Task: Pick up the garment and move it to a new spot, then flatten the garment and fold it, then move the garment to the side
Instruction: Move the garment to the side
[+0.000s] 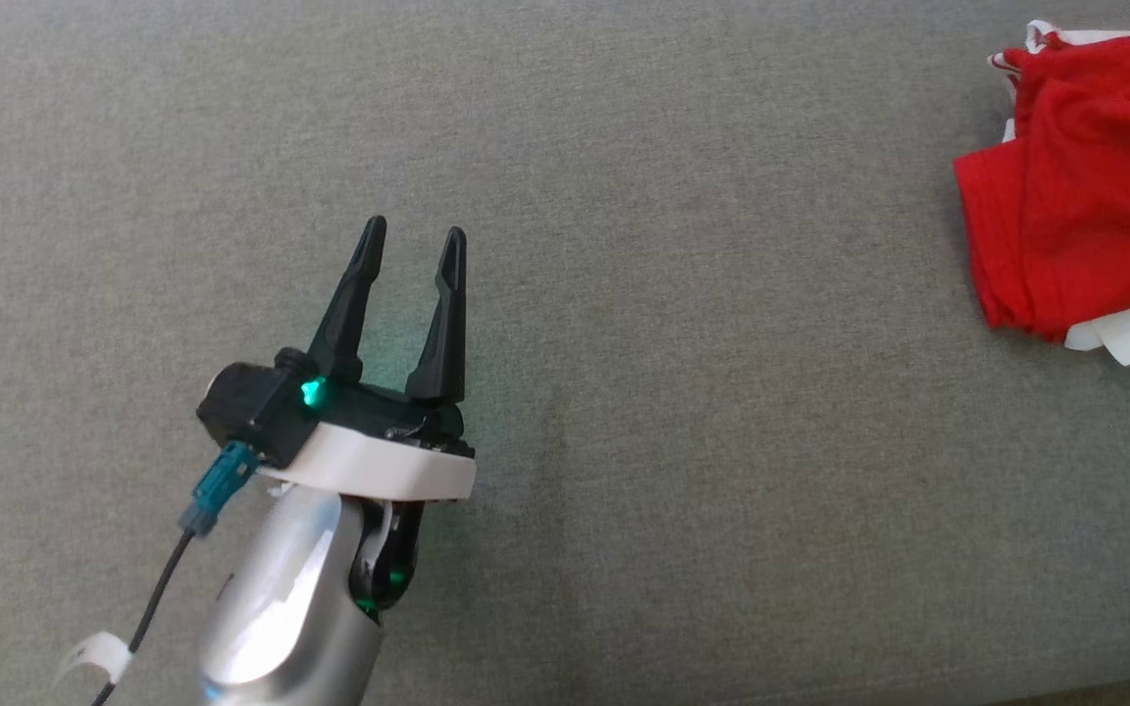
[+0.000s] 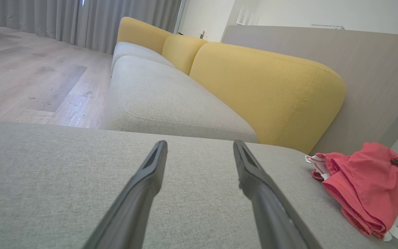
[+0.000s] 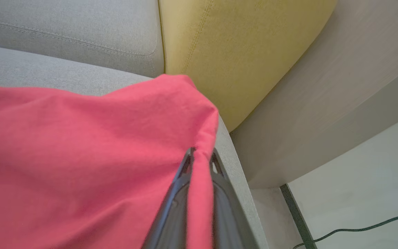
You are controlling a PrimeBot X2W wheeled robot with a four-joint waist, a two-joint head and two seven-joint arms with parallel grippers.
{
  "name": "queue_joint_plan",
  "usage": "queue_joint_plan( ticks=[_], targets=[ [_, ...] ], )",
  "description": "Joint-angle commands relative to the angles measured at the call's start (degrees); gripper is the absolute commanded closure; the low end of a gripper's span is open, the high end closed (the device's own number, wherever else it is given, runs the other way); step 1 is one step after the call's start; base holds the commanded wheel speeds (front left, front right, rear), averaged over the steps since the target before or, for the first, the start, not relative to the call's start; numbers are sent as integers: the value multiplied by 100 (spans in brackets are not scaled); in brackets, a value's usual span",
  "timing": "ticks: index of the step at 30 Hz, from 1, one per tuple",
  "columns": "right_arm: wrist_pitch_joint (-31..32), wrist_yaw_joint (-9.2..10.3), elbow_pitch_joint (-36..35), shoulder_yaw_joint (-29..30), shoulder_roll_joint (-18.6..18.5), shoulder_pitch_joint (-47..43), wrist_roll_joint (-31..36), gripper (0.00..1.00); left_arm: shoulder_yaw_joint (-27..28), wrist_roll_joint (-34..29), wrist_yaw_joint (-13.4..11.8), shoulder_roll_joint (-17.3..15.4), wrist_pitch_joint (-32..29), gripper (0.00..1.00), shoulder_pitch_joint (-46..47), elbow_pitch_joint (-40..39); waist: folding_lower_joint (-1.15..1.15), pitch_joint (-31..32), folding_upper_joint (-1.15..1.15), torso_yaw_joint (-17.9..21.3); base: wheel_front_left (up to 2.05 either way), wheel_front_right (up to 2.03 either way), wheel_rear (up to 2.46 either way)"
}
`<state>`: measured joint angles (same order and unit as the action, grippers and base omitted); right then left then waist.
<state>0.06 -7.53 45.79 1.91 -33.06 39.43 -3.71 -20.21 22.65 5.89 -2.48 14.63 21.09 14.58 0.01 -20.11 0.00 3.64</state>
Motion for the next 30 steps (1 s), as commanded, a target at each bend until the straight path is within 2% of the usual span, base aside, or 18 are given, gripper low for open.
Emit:
queue_joint_plan(
  ticks=[1,4,5,6,13,20,30],
  targets=[
    [-10,4,-68,41,-103,87,74,100,173,-38,28,-40,37,0,167,-154,-1,-22,0,-21,0,0,0],
    [28,4,103,213,-22,117,178,100,211,-45,37,-40,37,0,165,-136,-1,-28,0,-26,0,0,0],
    [27,4,149,281,3,123,234,67,221,-48,40,-40,37,0,156,-131,-1,-21,0,-24,0,0,0],
    [14,4,183,344,29,126,295,1,227,-49,43,-40,37,0,145,-126,-1,-9,0,-22,0,0,0],
    [-201,4,134,668,304,177,658,0,279,-41,61,-40,37,0,86,-51,-1,202,0,18,0,0,0],
    [-423,4,-332,579,671,244,726,0,402,-14,53,-40,37,0,-44,-74,-1,552,0,6,0,0,0],
    [-511,4,-1832,184,1580,-219,121,0,807,50,-17,-40,37,0,-544,-228,-1,1409,0,-232,0,0,0]
  ],
)
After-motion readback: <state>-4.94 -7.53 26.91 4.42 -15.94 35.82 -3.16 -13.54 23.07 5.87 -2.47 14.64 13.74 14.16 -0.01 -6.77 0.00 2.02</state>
